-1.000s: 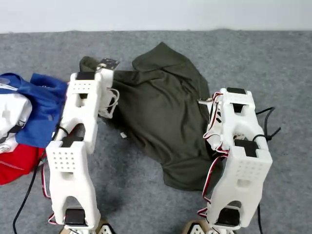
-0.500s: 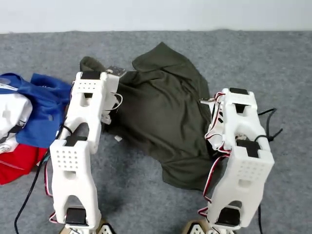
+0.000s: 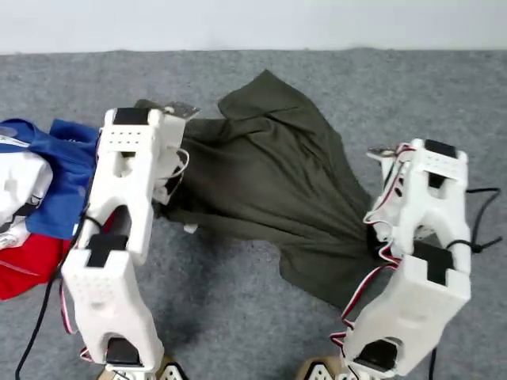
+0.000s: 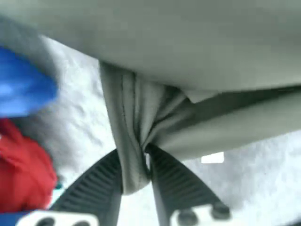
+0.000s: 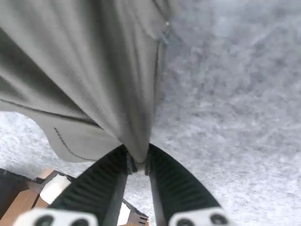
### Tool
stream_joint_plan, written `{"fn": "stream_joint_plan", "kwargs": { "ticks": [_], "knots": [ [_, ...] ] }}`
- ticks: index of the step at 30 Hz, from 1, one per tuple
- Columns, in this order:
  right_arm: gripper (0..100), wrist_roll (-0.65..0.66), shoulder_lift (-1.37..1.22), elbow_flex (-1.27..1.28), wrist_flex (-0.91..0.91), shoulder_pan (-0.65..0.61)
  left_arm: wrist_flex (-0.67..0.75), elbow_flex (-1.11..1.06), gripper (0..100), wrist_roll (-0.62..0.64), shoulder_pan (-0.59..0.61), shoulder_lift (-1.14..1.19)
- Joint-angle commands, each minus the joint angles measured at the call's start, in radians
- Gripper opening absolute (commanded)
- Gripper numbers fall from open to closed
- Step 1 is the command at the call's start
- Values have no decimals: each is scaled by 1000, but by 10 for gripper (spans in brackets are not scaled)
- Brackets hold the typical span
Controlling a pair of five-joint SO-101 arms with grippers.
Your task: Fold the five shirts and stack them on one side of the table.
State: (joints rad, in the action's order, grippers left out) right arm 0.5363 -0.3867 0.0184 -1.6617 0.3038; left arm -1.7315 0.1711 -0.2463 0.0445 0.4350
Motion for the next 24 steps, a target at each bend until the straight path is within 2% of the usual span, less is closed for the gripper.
{"fn": "stream_joint_plan", "kwargs": {
  "ticks": [1,5,9,11,13,18,24],
  "knots": [
    [13,3,53,-5,12,31,0,-128,13,-66,9,-107],
    [57,9,25,37,81,22,126,-222,13,-80,2,-110],
    [231,49,-21,23,70,-4,344,-311,13,-78,2,-110],
    [306,121,-12,-5,1,-28,443,-371,13,-75,2,-110],
    [357,172,24,-48,-104,-58,485,-427,13,-74,2,-110],
    [354,256,229,14,-134,-134,560,-572,13,-75,3,-110],
    [312,410,530,450,-124,-386,595,-619,13,-74,3,-120]
  ]
}}
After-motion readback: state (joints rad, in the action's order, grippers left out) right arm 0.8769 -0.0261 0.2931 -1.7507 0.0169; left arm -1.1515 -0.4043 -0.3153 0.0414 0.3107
